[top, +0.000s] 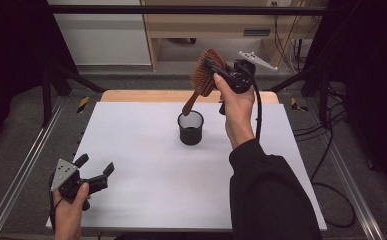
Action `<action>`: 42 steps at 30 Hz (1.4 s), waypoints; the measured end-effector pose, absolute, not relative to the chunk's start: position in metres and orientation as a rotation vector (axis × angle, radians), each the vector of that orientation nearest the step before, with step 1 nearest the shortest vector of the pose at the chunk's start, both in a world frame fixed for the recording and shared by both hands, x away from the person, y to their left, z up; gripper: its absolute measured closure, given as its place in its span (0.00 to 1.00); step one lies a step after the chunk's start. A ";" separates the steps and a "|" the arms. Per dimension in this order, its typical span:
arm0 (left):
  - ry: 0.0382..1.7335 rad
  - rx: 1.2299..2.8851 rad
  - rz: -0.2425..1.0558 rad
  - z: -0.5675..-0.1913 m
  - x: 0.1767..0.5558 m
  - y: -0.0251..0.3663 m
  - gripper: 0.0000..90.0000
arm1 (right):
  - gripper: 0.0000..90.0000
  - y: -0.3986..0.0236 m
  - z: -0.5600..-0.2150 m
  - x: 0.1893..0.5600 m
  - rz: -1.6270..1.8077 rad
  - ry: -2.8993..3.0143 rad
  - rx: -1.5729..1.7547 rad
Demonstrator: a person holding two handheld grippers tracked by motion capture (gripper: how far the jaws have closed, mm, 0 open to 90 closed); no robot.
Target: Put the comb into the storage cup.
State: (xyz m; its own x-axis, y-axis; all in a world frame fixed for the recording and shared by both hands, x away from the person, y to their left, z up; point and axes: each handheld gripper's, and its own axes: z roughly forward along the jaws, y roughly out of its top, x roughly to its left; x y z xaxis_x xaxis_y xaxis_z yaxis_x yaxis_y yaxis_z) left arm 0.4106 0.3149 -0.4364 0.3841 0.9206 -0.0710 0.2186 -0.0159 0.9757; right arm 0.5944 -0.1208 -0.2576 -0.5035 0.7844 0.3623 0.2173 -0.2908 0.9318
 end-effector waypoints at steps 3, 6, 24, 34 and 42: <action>1.065 1.507 0.776 -0.436 0.411 0.315 0.03 | 0.58 -0.122 -0.259 0.596 1.845 1.544 1.253; 1.075 1.502 0.776 -0.436 0.411 0.315 0.03 | 0.58 -0.122 -0.260 0.596 1.836 1.552 1.251; 1.062 1.509 0.772 -0.436 0.410 0.314 0.03 | 0.58 -0.119 -0.286 0.598 1.774 1.612 1.266; 1.060 1.508 0.770 -0.436 0.410 0.314 0.03 | 0.58 -0.117 -0.296 0.599 1.739 1.651 1.262; 1.079 1.476 0.753 -0.437 0.411 0.319 0.03 | 0.58 -0.113 -0.301 0.602 1.722 1.669 1.265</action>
